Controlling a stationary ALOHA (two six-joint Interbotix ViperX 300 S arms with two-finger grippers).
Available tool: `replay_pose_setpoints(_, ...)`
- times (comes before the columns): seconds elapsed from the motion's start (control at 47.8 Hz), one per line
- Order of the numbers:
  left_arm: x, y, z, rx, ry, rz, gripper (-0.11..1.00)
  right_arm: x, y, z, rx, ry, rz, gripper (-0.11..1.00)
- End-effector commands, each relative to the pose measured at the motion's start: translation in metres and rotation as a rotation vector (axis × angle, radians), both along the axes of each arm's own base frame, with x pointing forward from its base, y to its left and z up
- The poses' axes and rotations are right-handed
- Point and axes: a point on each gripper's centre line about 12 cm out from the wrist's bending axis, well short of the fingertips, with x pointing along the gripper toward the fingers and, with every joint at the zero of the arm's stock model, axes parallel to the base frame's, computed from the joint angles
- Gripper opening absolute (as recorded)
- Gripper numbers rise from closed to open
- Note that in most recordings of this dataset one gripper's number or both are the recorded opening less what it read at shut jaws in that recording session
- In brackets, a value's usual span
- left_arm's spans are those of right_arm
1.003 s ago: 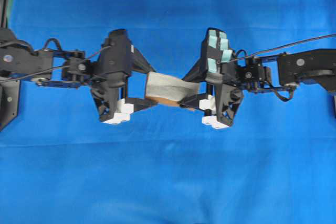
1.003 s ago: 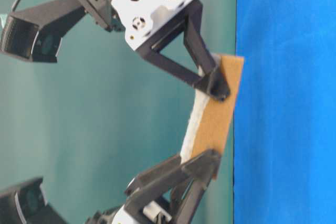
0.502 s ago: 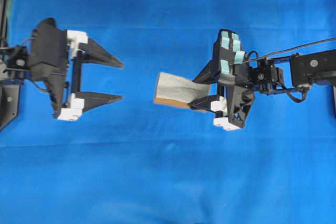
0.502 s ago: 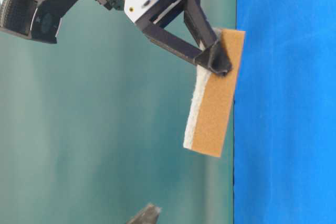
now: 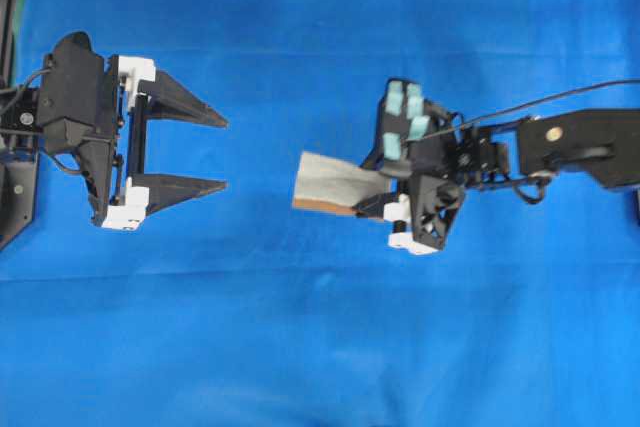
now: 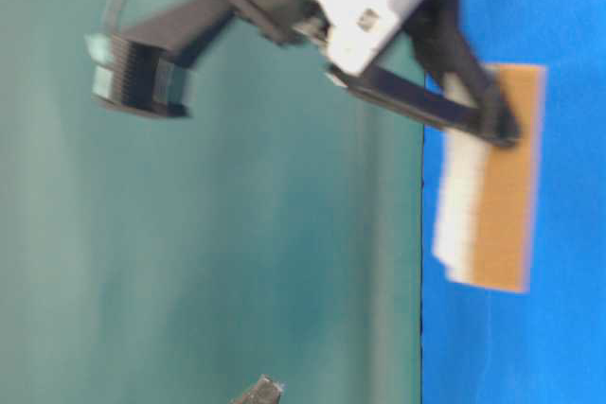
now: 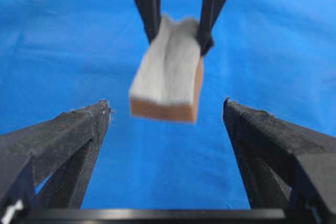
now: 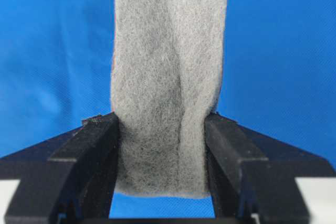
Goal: Hand over the sponge with the left arm and wipe it with the right arm.
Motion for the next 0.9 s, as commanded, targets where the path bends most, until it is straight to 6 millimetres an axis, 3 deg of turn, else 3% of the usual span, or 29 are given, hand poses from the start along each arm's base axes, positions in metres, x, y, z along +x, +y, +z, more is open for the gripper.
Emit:
replay_pose_setpoints(0.0,0.002,0.000,0.007,0.000,-0.029,-0.001,0.85,0.010,0.000,-0.001,-0.008,-0.032,0.008,0.53)
replay_pose_setpoints(0.251,0.002,0.000,0.007,0.000,-0.028,-0.002,0.85,0.015,-0.001,-0.040,-0.012,0.024,0.010,0.53)
replay_pose_setpoints(0.481,0.002,0.000,0.007,0.000,-0.028,-0.002,0.85,0.015,-0.005,-0.042,-0.011,0.029,-0.001,0.53)
replay_pose_setpoints(0.627,0.002,0.000,0.006,0.000,-0.025,-0.002,0.85,0.014,-0.025,-0.042,-0.013,0.032,-0.049,0.53)
replay_pose_setpoints(0.878,0.001,0.000,0.004,-0.002,-0.017,-0.001,0.85,0.007,-0.079,-0.040,-0.059,0.032,-0.137,0.51)
